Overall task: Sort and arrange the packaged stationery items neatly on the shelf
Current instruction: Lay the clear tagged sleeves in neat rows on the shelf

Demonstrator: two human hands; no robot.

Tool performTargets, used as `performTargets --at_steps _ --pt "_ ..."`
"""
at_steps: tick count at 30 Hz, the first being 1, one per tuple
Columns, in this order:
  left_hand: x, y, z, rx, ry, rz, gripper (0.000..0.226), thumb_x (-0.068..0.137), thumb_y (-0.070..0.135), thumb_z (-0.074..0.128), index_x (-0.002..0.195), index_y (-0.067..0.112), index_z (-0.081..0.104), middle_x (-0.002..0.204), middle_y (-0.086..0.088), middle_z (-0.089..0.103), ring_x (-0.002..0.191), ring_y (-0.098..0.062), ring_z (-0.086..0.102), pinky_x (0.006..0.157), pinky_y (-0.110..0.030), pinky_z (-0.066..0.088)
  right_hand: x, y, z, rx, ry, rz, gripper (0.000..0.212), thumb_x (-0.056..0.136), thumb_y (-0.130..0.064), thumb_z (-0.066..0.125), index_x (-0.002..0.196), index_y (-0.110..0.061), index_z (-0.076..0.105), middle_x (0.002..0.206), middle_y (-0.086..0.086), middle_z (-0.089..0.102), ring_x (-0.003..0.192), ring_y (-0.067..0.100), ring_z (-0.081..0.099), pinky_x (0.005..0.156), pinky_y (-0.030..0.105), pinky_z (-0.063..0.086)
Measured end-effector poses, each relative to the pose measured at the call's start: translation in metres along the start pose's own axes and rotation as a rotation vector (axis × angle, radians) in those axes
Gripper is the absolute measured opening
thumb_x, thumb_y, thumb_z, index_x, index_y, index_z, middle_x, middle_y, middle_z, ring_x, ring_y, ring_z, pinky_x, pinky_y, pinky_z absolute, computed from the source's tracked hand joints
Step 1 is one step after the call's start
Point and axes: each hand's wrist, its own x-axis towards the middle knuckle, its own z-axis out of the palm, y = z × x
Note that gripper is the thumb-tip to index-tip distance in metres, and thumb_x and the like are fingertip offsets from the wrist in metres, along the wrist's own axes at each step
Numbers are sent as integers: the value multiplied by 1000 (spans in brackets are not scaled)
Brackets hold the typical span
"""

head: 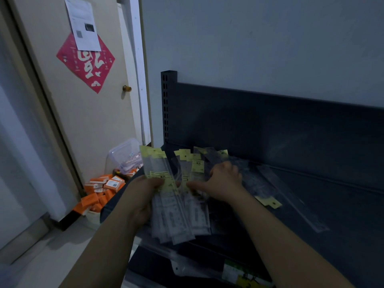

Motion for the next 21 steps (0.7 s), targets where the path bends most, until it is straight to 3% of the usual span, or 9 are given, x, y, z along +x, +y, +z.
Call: performTargets --at_steps 2,7,10,12,14,16,18,20,21 --pt "2 -2 -1 7 3 -2 20 96 -3 39 107 1 55 95 -26 71 79 -31 71 55 -40 59 0 -4 4 -17 2 4 106 63 -84 52 135 -7 40 143 13 29 129 35 27 105 44 26" --pt "-4 -8 11 29 -15 -41 17 97 -4 37 98 0 54 91 -26 68 76 -30 68 54 -42 58 1 4 0 39 -8 -10 56 89 -50 43 122 -5 48 133 13 34 125 34 29 101 41 29" --pt "-1 -14 17 29 -11 -34 20 98 -3 36 100 -1 56 95 -27 68 81 -33 67 61 -45 58 -1 14 -5 248 67 -10 27 98 -20 31 82 -7 48 115 19 50 115 33 40 97 40 35" --pt "1 -19 20 4 -12 -24 21 97 -3 36 103 -1 57 100 -29 68 85 -34 68 73 -50 58 -4 20 -13 357 121 -44 36 99 -14 33 63 -12 36 90 18 52 90 25 49 78 34 38" --pt "4 -24 26 -39 -16 -9 22 97 -3 36 106 -1 56 104 -30 67 86 -34 68 79 -52 55 -10 26 -18 551 127 -68 36 99 -17 38 64 -7 37 72 13 44 69 19 43 62 30 30" --pt "5 -27 33 -64 -6 15 22 97 -5 36 102 -1 56 100 -28 68 81 -31 68 74 -49 57 -16 28 -18 712 64 -78 38 99 -23 43 70 2 44 71 12 43 66 20 42 62 29 29" --pt "7 -29 39 -51 1 62 23 96 -6 36 95 0 58 91 -23 69 75 -28 68 70 -44 57 -20 29 -16 774 19 -84 45 98 -29 46 85 14 50 75 17 52 66 26 49 63 33 38" --pt "6 -28 45 -21 9 108 25 97 -3 37 91 1 61 83 -17 70 71 -27 68 65 -40 56 -24 28 -15 763 13 -124 45 97 -31 48 93 14 55 86 32 59 73 40 59 69 44 50" --pt "6 -27 47 -15 9 122 25 98 -2 39 90 3 62 81 -15 70 71 -27 68 62 -38 56 -25 28 -14 756 8 -151 44 97 -30 49 92 13 57 91 32 62 76 39 61 71 44 51"
